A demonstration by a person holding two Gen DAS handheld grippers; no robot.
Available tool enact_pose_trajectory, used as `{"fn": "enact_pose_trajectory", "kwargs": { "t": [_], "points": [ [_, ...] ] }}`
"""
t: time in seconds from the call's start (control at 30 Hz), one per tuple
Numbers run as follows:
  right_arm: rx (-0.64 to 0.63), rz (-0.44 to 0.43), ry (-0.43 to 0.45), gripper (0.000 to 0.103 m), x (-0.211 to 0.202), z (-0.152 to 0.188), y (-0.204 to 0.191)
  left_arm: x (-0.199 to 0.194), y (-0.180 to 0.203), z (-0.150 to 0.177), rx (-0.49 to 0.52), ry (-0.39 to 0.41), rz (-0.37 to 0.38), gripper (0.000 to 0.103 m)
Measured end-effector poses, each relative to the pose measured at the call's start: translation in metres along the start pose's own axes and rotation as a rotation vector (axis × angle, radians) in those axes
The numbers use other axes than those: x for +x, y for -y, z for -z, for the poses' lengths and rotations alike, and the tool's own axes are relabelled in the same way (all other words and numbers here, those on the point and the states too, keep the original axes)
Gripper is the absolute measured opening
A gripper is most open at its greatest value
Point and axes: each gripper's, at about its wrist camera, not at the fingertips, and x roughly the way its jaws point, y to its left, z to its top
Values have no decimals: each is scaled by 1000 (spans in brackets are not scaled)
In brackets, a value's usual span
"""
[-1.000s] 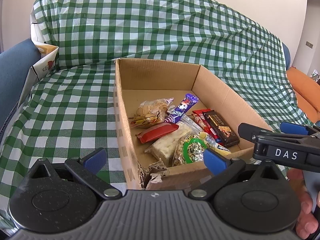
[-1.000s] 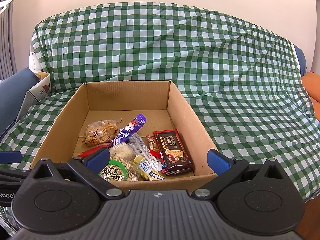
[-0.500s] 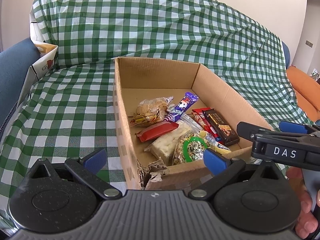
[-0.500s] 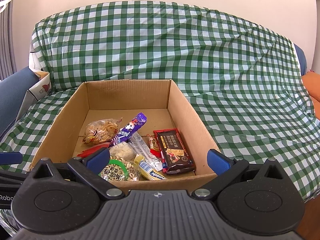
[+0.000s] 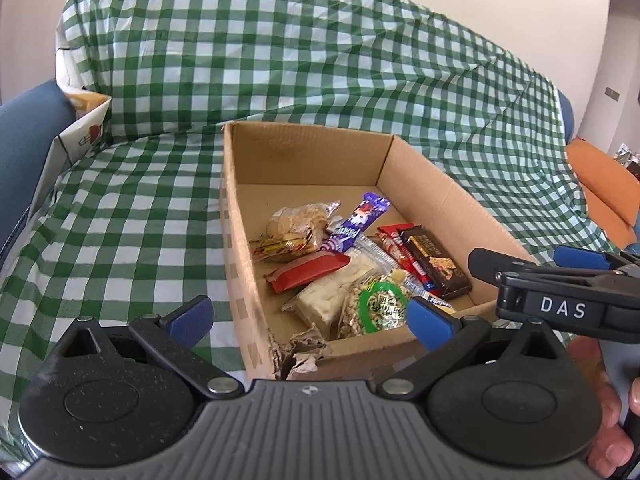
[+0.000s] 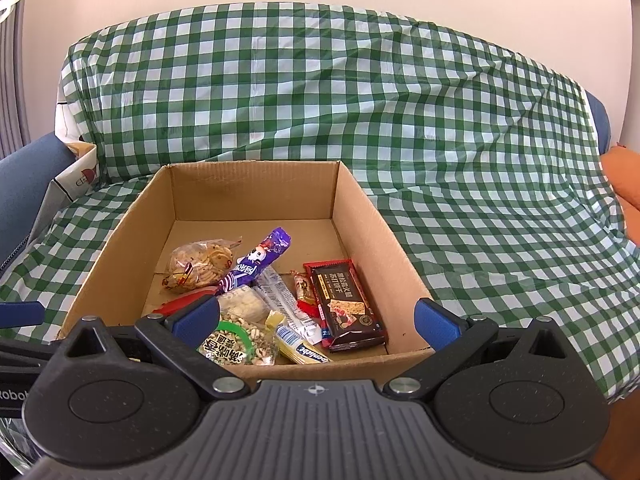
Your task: Organize snacks
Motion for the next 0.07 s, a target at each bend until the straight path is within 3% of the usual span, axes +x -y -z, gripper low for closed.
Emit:
{"fn": "enact_pose_trajectory", "kwargs": {
  "t": [0.07],
  "points": [
    [15, -3, 6, 102, -2, -3, 5, -1, 2, -1, 13, 9, -2, 103]
  ]
}}
